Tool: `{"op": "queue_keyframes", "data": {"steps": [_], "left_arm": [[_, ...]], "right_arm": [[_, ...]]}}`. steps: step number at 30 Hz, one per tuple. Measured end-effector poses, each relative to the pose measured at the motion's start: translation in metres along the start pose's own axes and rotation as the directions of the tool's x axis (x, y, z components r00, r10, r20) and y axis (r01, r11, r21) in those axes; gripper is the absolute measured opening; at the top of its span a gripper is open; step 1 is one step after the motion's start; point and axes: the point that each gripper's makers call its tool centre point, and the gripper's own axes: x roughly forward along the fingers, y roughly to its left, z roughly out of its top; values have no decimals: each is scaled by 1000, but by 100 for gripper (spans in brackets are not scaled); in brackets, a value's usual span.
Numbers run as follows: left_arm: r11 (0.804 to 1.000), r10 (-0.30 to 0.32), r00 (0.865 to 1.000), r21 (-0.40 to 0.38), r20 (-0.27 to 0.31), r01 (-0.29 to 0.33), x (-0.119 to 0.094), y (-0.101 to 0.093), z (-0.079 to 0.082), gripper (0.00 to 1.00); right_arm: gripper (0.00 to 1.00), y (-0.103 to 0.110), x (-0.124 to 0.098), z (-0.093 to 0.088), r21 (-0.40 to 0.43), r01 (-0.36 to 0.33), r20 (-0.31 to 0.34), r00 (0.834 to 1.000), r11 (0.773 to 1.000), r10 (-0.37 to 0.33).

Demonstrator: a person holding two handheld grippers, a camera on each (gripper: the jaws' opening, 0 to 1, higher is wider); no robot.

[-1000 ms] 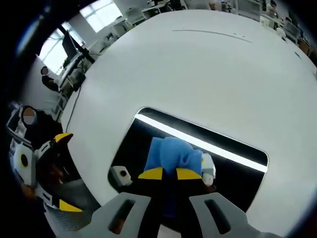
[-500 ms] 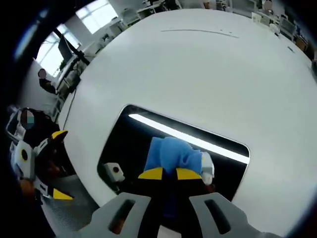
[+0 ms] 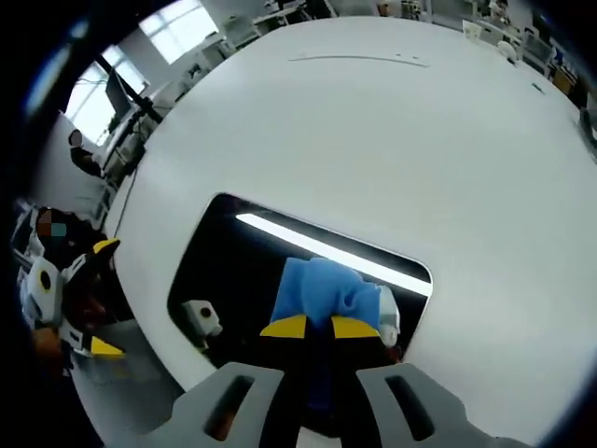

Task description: Wipe the mirror surface with the cleaning cloth until all visible marks leave the cleaned area.

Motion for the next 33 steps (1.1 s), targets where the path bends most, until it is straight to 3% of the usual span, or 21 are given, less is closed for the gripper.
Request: {"op": "queue_keyframes", "data": {"steps": [12, 33], "left_arm": [[1000, 3, 1000, -4, -3, -3, 0, 1, 0, 99], [1000, -10, 1000, 9, -6, 10, 1, -2, 0, 99]], "right_arm": [[2, -13, -6, -5, 44, -10, 5, 1000, 999, 10], [2, -28, -13, -12, 37, 21, -8, 1000, 999, -21]]}}
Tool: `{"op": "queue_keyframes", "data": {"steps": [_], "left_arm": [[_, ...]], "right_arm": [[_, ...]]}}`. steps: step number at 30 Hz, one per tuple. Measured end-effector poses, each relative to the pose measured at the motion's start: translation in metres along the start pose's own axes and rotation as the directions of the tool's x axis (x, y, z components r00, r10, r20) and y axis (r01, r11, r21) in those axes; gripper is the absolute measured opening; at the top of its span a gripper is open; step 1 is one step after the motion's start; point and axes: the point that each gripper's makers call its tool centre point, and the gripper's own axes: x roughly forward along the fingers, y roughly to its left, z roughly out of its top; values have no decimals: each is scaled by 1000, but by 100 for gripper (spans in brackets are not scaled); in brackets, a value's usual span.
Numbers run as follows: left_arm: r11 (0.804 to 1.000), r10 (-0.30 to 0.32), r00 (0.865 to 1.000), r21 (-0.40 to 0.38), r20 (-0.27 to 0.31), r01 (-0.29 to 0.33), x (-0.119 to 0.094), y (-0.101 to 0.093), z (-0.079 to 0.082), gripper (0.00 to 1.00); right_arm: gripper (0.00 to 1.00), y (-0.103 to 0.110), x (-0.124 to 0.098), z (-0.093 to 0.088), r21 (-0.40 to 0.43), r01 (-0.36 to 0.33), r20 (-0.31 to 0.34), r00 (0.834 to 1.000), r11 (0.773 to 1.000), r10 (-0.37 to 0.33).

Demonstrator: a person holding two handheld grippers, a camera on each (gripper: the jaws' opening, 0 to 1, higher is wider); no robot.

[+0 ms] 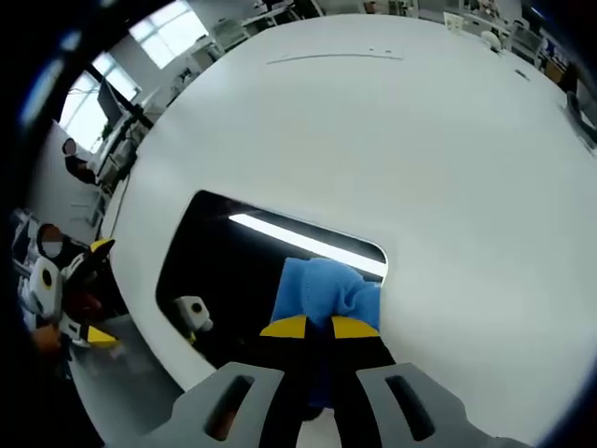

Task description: Wipe the mirror surface with the cleaning cloth until all visible marks leave the cleaned area.

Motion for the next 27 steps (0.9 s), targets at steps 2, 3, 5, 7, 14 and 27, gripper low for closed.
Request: {"op": "queue_keyframes", "data": {"steps": [2, 3, 5, 7, 14, 27], "left_arm": [[1000, 0, 1000, -2, 0, 0, 0, 0, 0, 99], [1000, 1, 1000, -3, 3, -1, 0, 1, 0, 99], [1000, 2, 1000, -4, 3, -2, 0, 1, 0, 99], [1000, 2, 1000, -3, 2, -2, 0, 1, 0, 99], [1000, 5, 1000, 0, -4, -5, 0, 1, -1, 99], [1000, 9, 1000, -3, -2, -9, 0, 2, -1, 99]], "right_arm": [[2, -3, -1, -1, 1, 7, -3, 1000, 1000, -7], [2, -5, -2, -2, 3, 11, -3, 1000, 1000, -11], [2, -8, -4, -3, 9, 14, 0, 1000, 1000, -14], [2, -9, -3, -3, 14, 19, -1, 1000, 1000, -19], [2, -12, -5, -5, 8, 40, 1, 999, 999, -40], [2, -17, -6, -7, 12, 66, 3, 998, 998, -66]]}}
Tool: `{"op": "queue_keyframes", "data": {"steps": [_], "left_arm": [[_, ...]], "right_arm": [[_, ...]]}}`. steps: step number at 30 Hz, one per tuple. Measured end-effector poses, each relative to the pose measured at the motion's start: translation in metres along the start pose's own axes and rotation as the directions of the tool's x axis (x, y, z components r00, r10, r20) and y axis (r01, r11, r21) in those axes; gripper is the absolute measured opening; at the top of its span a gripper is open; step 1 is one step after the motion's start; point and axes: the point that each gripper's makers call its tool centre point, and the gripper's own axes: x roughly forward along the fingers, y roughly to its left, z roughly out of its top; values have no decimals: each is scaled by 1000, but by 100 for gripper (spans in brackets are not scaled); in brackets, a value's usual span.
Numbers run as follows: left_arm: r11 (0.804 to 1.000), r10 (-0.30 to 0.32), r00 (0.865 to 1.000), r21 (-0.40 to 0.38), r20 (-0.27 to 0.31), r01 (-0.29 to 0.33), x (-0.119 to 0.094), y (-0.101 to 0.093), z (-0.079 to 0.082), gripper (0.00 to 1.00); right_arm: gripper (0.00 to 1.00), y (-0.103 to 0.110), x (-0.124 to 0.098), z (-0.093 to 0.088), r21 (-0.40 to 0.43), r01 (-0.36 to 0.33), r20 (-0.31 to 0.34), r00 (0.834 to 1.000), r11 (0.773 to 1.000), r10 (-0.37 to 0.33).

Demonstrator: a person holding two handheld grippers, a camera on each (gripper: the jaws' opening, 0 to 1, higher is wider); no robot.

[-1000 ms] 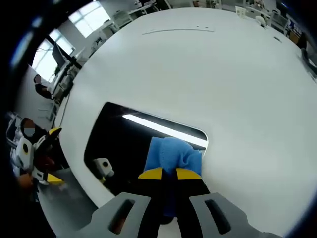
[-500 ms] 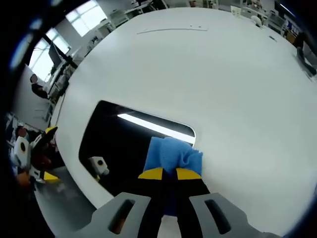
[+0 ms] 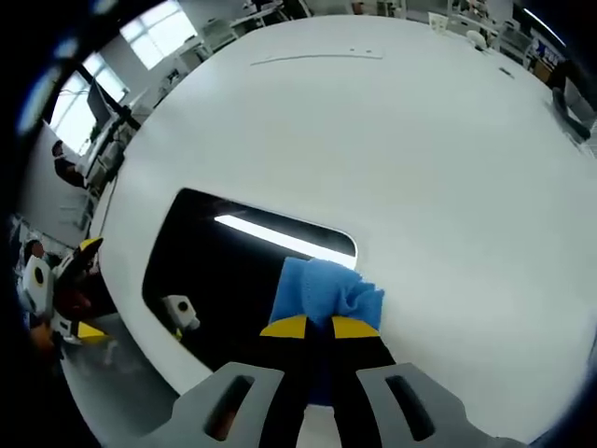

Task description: Wipe the mirror surface with the cleaning cloth until all visible marks leave the cleaned area.

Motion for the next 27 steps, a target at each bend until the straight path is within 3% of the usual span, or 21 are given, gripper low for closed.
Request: {"op": "queue_keyframes", "data": {"steps": [27], "left_arm": [[1000, 1, 1000, -8, 0, -1, 0, 0, -1, 99]], "right_arm": [[2, 9, -7, -17, 5, 24, 10, 1000, 1000, -24]]}}
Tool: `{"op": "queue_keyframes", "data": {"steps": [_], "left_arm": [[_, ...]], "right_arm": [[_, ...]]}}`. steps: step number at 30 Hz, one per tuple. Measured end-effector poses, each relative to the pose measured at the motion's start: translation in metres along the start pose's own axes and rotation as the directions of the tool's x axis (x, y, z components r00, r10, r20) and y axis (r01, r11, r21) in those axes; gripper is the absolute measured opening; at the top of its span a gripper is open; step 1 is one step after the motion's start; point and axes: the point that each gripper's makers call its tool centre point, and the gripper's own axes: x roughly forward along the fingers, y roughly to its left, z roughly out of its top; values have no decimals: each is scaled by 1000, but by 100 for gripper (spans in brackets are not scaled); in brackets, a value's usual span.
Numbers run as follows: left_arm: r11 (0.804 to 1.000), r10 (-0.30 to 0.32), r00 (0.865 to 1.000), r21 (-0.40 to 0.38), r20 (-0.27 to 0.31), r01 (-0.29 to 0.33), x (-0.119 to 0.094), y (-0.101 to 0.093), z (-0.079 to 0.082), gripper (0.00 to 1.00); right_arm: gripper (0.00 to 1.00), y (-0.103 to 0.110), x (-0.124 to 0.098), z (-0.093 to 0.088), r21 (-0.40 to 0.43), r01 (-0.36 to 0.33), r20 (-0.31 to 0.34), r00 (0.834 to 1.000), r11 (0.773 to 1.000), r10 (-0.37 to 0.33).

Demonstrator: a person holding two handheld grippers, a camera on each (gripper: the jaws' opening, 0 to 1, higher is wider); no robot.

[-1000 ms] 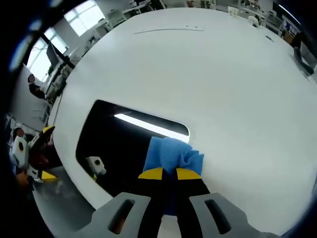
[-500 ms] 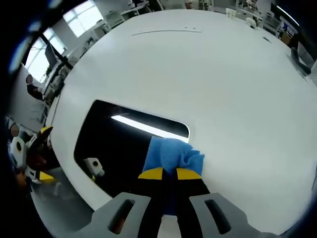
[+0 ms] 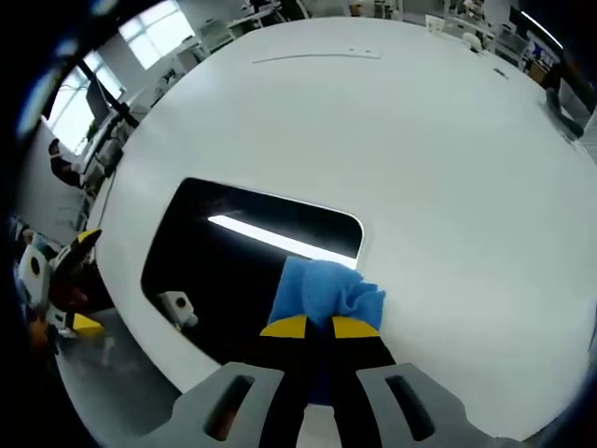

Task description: Wipe the mirror surface with the cleaning cloth until all visible marks leave the cleaned area.

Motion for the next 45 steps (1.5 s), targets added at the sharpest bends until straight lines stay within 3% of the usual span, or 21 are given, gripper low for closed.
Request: {"op": "queue_keyframes", "data": {"steps": [45], "left_arm": [[998, -59, 998, -6, -10, 59, 2, -11, -2, 99]], "right_arm": [[1, 20, -11, -39, 33, -7, -19, 1000, 999, 7]]}}
